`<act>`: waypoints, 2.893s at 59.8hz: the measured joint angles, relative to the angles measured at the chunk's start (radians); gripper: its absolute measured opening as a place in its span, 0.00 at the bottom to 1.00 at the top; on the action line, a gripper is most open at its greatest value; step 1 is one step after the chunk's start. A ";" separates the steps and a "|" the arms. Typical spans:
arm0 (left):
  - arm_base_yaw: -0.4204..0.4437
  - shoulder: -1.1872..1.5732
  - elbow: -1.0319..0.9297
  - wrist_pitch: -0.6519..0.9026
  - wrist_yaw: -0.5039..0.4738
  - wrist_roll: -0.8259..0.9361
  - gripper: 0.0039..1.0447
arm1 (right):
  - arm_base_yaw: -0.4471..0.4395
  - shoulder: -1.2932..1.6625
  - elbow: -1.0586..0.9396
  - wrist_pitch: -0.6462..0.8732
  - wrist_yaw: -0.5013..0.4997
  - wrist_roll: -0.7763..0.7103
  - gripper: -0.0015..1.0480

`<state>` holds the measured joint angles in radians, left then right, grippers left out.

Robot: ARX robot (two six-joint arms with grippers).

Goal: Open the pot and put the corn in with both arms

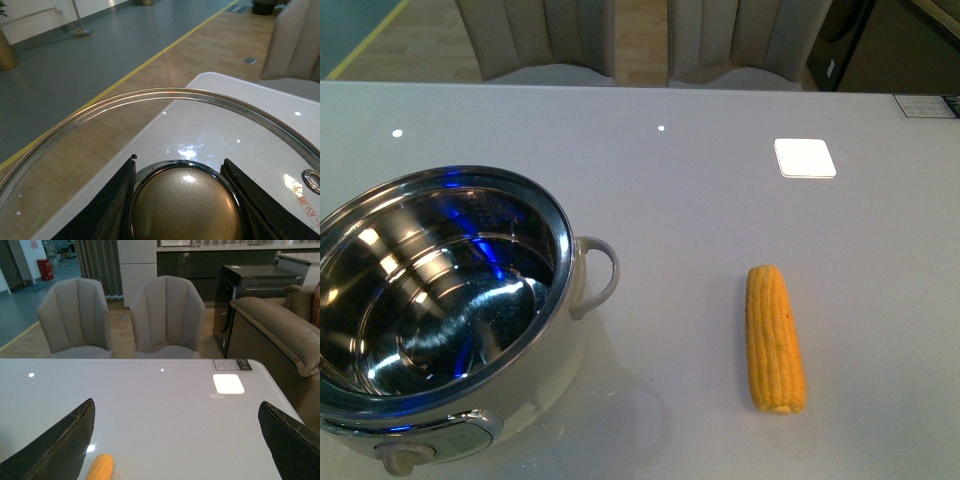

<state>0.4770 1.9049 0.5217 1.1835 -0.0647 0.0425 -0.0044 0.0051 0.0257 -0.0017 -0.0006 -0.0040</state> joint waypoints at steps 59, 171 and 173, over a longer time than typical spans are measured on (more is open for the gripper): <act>0.077 0.660 0.377 0.199 0.053 -0.041 0.42 | 0.000 0.000 0.000 0.000 0.000 0.000 0.91; 0.090 0.541 0.253 0.178 -0.010 -0.074 0.93 | 0.000 0.000 0.000 0.000 0.001 0.000 0.91; 0.082 0.456 0.221 0.164 -0.010 -0.085 0.93 | 0.000 0.000 0.000 0.000 0.000 0.000 0.91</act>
<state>0.5594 2.3608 0.7425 1.3479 -0.0750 -0.0422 -0.0044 0.0051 0.0257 -0.0017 -0.0002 -0.0040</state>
